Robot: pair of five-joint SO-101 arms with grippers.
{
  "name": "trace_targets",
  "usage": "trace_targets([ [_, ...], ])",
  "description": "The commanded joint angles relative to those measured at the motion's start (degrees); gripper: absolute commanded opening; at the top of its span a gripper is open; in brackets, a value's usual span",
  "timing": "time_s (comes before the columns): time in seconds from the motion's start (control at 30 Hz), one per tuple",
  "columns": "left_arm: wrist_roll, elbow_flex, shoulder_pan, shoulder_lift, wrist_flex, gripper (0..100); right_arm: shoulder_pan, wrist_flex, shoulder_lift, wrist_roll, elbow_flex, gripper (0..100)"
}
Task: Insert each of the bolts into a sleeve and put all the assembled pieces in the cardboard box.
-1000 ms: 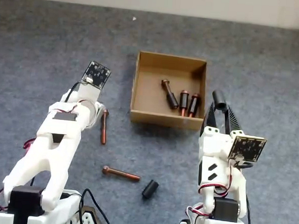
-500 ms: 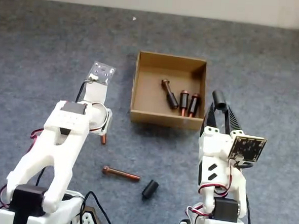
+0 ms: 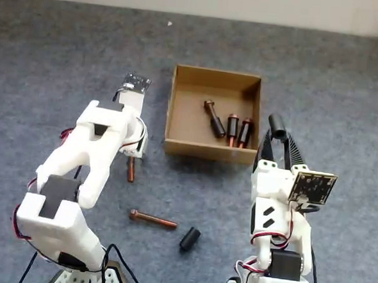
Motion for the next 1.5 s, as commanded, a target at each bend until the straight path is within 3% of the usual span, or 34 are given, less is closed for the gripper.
trace_targets([
  [0.0, 0.18, -4.09, 0.31, 1.63, -0.09, 9, 0.31, -2.15, -1.01, 0.00, -3.65, 0.4],
  [0.1, 0.09, -4.09, 0.31, 1.63, -0.09, 1, 0.31, -2.15, -1.01, 0.00, -3.65, 0.4],
  [0.23, 0.09, -4.09, 0.22, 1.10, 0.26, 1, -0.66, -1.89, -1.01, 0.26, -3.65, 0.4],
  [0.4, 0.09, 0.84, -0.13, -5.49, -0.62, 1, -9.19, 2.59, -1.01, 8.79, -3.65, 0.4],
  [0.73, 0.35, 24.92, -3.30, -30.37, -18.81, 1, -24.31, 17.54, 1.89, 19.08, -9.01, 0.4],
  [1.03, 0.44, 35.74, -5.14, -44.18, -25.41, 1, -26.24, 36.79, 37.67, 19.08, -33.45, 0.4],
  [1.47, 0.53, 36.26, -7.25, -45.49, -25.49, 1, -26.07, 56.04, 78.90, 19.43, -61.32, 0.4],
])
